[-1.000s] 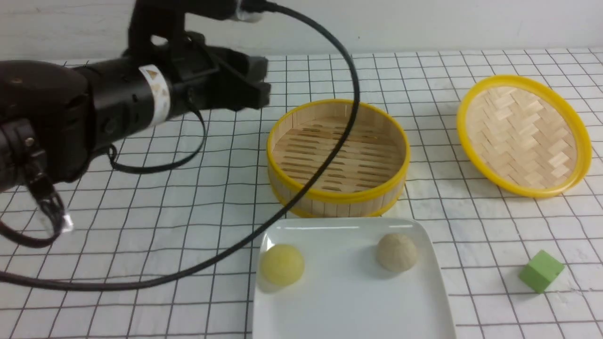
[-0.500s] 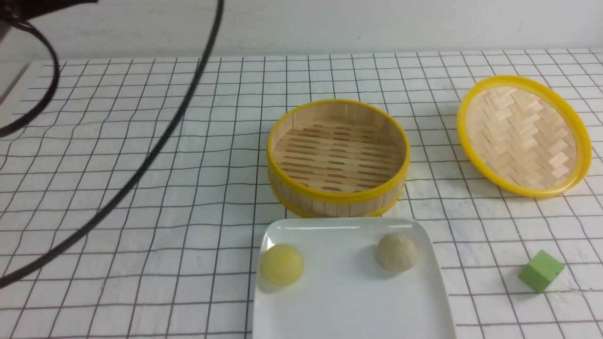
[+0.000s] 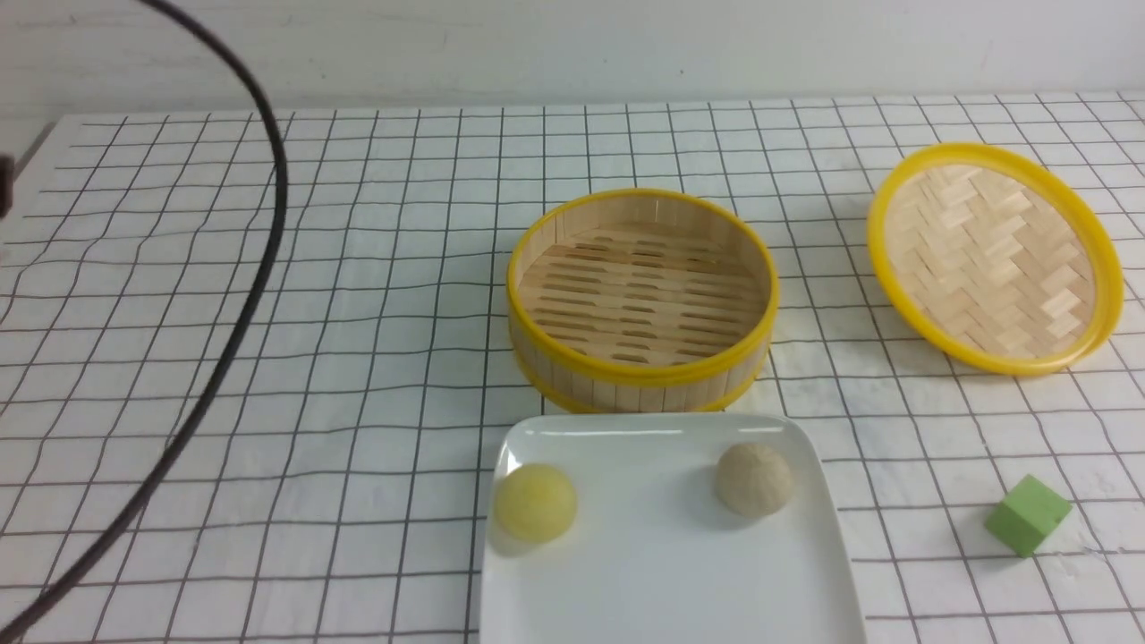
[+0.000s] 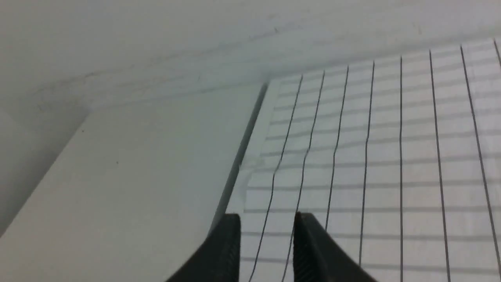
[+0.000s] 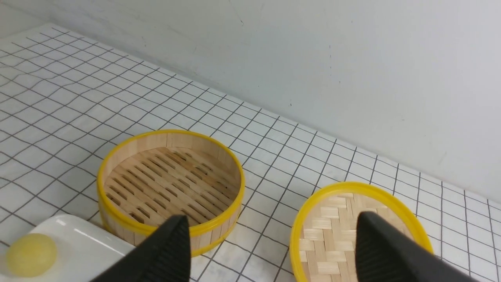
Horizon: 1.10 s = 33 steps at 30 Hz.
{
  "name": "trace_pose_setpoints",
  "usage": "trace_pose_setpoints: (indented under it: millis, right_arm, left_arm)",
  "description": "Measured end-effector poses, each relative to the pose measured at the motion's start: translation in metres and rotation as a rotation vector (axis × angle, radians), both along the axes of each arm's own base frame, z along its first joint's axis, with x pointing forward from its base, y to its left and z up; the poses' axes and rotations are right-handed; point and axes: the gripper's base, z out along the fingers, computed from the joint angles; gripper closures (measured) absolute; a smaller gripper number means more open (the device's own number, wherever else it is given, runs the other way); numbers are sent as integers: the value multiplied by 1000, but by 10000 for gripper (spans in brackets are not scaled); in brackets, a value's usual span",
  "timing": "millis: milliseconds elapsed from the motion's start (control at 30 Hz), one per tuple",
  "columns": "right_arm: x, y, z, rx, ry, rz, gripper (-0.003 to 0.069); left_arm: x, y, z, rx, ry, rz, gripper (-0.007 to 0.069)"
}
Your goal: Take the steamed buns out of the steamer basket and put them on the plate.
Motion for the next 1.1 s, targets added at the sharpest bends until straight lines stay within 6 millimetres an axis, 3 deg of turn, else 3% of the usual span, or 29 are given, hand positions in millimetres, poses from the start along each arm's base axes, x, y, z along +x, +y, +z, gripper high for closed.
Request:
trace_pose_setpoints:
  millis: [267, 400, 567, 767, 900, 1100]
  right_arm:
    - [0, 0, 0, 3, 1, 1, 111]
    - [0, 1, 0, 8, 8, 6, 111]
    - [-1, 2, -2, 16, 27, 16, 111]
    - [-2, 6, -8, 24, 65, 56, 111]
    - [0, 11, -18, 20, 82, 108, 111]
    - [4, 25, -44, -17, 75, 275, 111]
  left_arm:
    - [-32, -5, -15, -110, 278, -138, 401]
    - [-58, -4, -18, -176, 388, -205, 402]
    - [-90, 1, -14, -283, 388, -254, 402]
    - [-146, 15, -2, -445, 216, -384, 402]
    - [-158, 18, -2, -441, 151, -436, 402]
    - [-139, 8, -32, -324, 170, -506, 400]
